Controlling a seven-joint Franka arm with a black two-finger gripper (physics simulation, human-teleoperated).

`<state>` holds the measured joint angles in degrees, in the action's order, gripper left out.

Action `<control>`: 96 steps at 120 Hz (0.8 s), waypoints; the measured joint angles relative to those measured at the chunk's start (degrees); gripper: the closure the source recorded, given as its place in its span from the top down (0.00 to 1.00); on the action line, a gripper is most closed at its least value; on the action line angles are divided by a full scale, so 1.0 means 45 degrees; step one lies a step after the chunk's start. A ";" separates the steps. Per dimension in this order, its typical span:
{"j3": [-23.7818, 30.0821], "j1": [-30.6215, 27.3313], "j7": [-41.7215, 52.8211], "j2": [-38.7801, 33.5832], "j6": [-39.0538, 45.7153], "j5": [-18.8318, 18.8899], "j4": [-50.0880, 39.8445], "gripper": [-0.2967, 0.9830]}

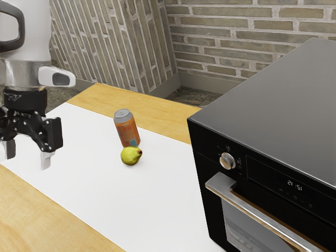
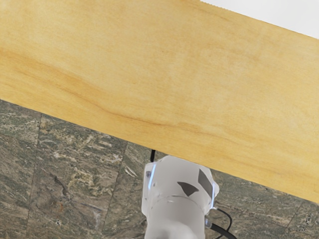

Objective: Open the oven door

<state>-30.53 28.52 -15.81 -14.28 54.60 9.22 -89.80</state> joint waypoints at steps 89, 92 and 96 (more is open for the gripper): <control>0.5716 -0.0620 -0.6888 -0.9757 0.8804 -0.3313 -0.8884 0.77; 0.5406 0.0100 -0.7278 -0.9385 0.9077 -0.3197 -0.8720 0.77; 0.5091 0.0744 -0.7772 -0.8778 0.9414 -0.3055 -0.8354 0.77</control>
<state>-7.63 31.87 -50.78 -53.78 96.96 -4.53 -127.39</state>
